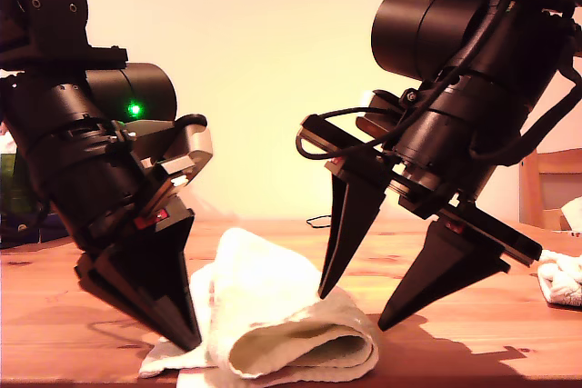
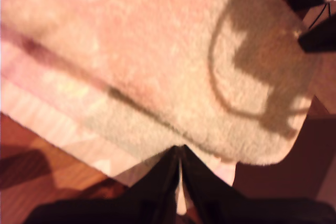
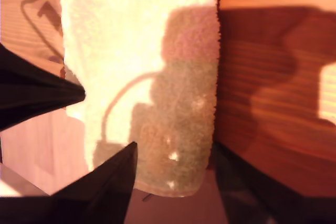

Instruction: Fold the tea towel in front of you. After folding it, place it to the right side.

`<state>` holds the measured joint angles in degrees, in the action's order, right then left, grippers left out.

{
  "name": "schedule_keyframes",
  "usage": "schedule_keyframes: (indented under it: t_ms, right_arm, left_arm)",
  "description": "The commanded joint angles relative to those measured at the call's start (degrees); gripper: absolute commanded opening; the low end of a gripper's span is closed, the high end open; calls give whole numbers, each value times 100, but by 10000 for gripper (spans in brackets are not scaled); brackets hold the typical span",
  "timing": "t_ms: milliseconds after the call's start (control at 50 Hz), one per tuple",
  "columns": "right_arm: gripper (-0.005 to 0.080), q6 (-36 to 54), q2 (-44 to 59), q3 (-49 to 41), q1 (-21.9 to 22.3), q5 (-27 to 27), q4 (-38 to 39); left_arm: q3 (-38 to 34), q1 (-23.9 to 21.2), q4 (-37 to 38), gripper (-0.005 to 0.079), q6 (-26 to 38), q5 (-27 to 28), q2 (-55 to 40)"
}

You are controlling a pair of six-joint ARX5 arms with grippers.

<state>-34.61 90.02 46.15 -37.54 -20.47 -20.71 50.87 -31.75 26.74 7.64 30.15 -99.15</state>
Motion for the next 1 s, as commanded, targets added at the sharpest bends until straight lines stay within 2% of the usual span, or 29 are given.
schedule_keyframes:
  t_ms: [0,400,720,840,980]
  right_arm:
    - [423,15,96,-85,17,0,7]
    - [414,4,658,-85,4,-195,20]
    - [174,-223,658,-85,-109,-188,249]
    - [-20,-361,658,-85,-181,-188,400]
    - [-10,-337,656,-85,-188,-260,341]
  left_arm:
    - [-122,7,-31,-24,-22,28,-70]
    - [-122,7,-33,-24,-20,28,-70]
    - [-122,7,-175,-24,-81,94,-70]
    - [-122,7,-186,-24,-81,92,-70]
    - [-103,24,-376,-24,-76,90,-13]
